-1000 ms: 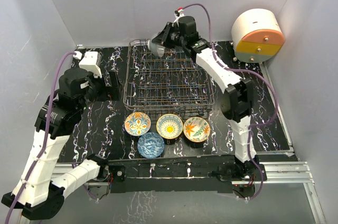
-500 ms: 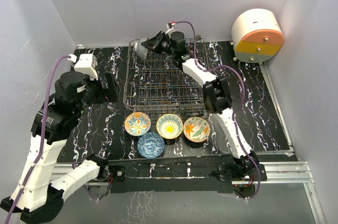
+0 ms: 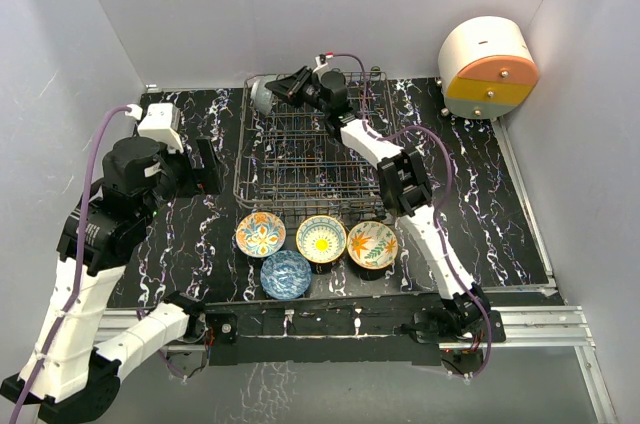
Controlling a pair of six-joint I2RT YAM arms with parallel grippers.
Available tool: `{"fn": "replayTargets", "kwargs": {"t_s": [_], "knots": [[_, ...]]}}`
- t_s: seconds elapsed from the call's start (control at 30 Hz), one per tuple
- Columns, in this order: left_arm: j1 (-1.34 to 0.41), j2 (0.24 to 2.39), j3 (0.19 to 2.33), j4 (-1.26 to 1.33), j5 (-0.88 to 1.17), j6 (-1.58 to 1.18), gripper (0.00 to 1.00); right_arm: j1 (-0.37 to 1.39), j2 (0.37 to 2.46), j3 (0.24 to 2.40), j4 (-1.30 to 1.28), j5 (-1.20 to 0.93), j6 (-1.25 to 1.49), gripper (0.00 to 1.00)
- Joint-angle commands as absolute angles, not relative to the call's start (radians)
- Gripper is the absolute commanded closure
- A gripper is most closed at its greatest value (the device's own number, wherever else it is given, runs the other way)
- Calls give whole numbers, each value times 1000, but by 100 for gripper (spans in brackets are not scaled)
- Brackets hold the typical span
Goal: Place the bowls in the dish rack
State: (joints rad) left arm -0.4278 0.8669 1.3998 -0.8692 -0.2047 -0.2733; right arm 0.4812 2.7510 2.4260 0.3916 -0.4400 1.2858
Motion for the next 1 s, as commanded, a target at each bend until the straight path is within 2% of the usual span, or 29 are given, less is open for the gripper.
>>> {"fn": "replayTargets", "kwargs": {"t_s": [0.0,0.2,0.4,0.57,0.97], "knots": [[-431,852,1408,-885,-231,-272,3,494,2750,2481,502,-407,1342,92],[-431,846,1408,-887,-238,-261,3,494,2735,2408,485,-376,1372,92],[-431,844,1412,-889,-241,-253,3,493,2797,2474,538,-337,1405,92],[-431,835,1406,-890,-244,-244,3,494,2788,2411,602,-283,1393,92],[-431,848,1410,-879,-239,-225,3,494,2845,2421,726,-198,1406,92]]}}
